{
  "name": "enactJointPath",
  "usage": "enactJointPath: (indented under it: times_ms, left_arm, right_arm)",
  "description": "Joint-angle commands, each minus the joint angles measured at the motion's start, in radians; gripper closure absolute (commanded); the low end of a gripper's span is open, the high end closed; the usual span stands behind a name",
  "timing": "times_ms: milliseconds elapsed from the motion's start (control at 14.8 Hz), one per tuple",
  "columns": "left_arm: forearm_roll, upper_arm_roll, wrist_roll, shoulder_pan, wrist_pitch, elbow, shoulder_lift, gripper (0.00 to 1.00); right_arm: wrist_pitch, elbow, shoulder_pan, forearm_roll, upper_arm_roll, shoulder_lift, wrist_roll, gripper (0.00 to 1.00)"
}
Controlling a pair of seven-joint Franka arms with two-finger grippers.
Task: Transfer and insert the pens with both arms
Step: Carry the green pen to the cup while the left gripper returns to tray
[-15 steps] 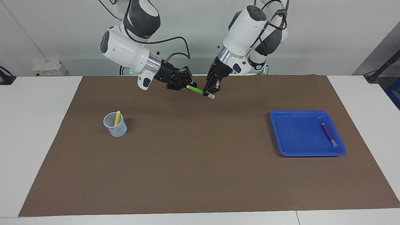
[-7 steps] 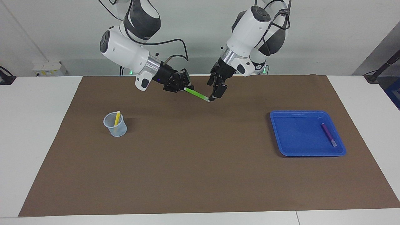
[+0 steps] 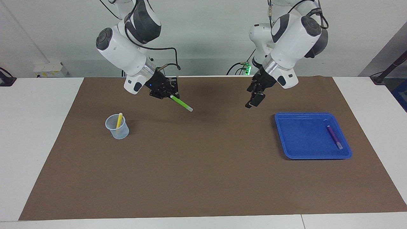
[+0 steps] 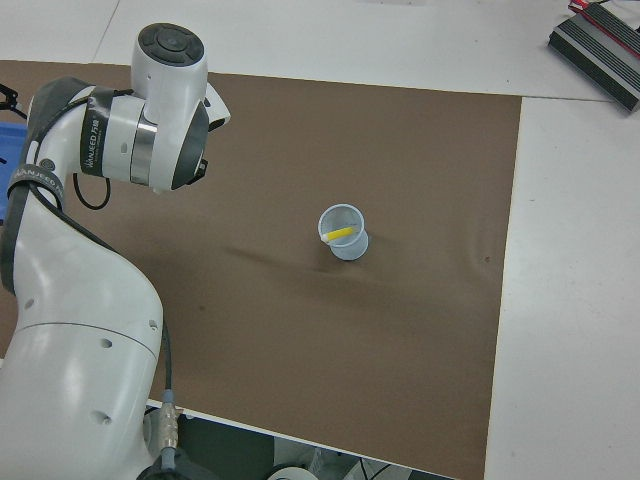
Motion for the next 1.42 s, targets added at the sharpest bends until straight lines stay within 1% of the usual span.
enactJointPath:
  times_ms: [0, 68, 203, 339, 610, 813, 881, 1016, 1152, 1355]
  left_arm:
    - [0.001, -0.007, 0.213, 0.1, -0.076, -0.02, -0.035, 0.0]
    - [0.001, -0.007, 0.258, 0.143, -0.085, -0.017, -0.035, 0.0]
    - [0.001, -0.007, 0.265, 0.223, -0.084, -0.016, -0.046, 0.0]
    - [-0.001, -0.007, 0.254, 0.266, -0.067, -0.016, -0.052, 0.0]
    - [0.001, -0.003, 0.259, 0.308, -0.056, -0.02, -0.064, 0.0]
    - [0.028, -0.003, 0.266, 0.312, -0.049, -0.052, -0.087, 0.0]
    - [0.032, -0.003, 0.274, 0.316, -0.044, -0.049, -0.084, 0.0]
    - [0.09, -0.001, 0.317, 0.319, 0.02, -0.054, -0.081, 0.0]
    - [0.097, 0.005, 0.376, 0.355, 0.056, -0.069, -0.083, 0.0]
    - [0.105, 0.008, 0.612, 0.371, 0.056, -0.081, -0.078, 0.0]
  right_arm:
    - [-0.059, 0.003, -0.014, -0.138, 0.003, -0.044, 0.029, 1.0]
    - [-0.08, 0.004, -0.032, -0.183, 0.004, -0.054, 0.027, 1.0]
    - [-0.111, 0.006, -0.045, -0.271, 0.003, -0.074, 0.018, 1.0]
    - [-0.129, 0.006, -0.057, -0.356, 0.004, -0.085, 0.011, 1.0]
    - [-0.145, 0.004, -0.092, -0.471, 0.003, -0.096, -0.064, 1.0]
    - [-0.146, 0.001, -0.132, -0.534, 0.003, -0.097, -0.115, 1.0]
    - [-0.152, 0.001, -0.146, -0.551, 0.003, -0.099, -0.129, 1.0]
    - [-0.157, 0.0, -0.17, -0.58, 0.003, -0.099, -0.155, 1.0]
    - [-0.146, -0.003, -0.192, -0.608, 0.004, -0.099, -0.175, 1.0]
    - [-0.093, -0.025, -0.224, -0.628, 0.004, -0.101, -0.218, 1.0]
